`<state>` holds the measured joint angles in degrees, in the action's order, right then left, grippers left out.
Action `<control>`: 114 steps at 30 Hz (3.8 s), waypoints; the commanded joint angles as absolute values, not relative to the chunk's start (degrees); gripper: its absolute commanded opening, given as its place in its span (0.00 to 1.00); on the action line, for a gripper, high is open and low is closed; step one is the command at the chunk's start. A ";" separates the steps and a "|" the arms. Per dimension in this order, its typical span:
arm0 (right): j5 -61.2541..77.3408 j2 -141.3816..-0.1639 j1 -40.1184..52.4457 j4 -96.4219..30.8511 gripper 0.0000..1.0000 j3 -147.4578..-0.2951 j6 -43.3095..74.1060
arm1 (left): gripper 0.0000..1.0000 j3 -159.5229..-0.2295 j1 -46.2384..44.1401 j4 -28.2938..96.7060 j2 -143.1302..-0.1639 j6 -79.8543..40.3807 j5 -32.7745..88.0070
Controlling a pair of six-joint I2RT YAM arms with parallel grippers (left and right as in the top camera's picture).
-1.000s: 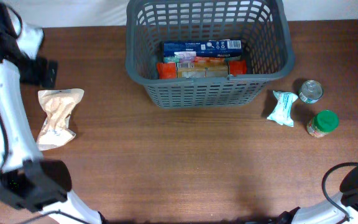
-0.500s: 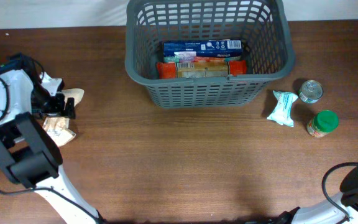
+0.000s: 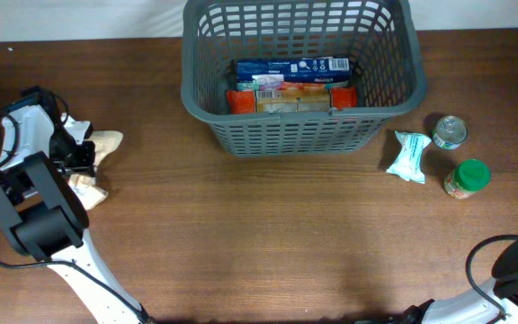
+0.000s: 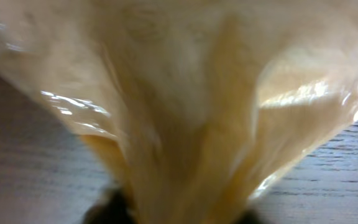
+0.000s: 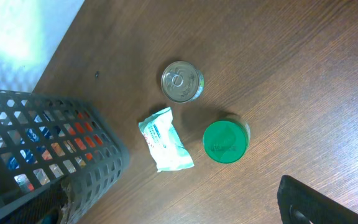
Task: Pack container
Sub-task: 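Grasp the clear pastry bag with the left gripper, then move the pastry bag into the basket and open the left gripper, then retract the left arm to the side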
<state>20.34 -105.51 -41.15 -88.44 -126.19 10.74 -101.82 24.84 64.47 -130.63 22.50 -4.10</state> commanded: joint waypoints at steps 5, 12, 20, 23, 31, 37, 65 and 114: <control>20.80 -105.47 -40.88 -88.47 0.99 -125.89 11.03 | 0.02 -107.35 24.91 71.94 -133.38 19.75 -1.65; 20.80 -105.47 -40.88 -88.47 0.99 -125.89 11.03 | 0.02 -135.55 23.90 87.57 -133.38 18.13 3.25; 20.80 -105.47 -40.88 -88.47 0.99 -125.89 11.03 | 0.01 -173.73 18.22 88.58 -133.38 17.93 14.41; 20.80 -105.47 -40.88 -88.47 0.99 -125.89 11.03 | 0.02 -179.48 13.37 83.15 -131.02 25.96 19.53; 20.80 -105.47 -40.88 -88.47 0.99 -125.89 11.03 | 0.02 -179.15 -8.88 73.76 -127.46 56.93 17.93; 20.80 -105.47 -40.88 -88.47 0.99 -125.89 11.03 | 0.02 -171.74 -20.95 69.56 -127.94 68.20 12.12; 20.80 -105.47 -40.88 -88.47 0.99 -125.89 11.03 | 0.02 -151.09 -31.94 68.12 -143.09 56.55 5.32; 20.78 -105.47 -40.91 -75.90 0.99 -125.89 11.22 | 0.99 -163.70 -0.75 79.11 -116.42 16.19 -6.92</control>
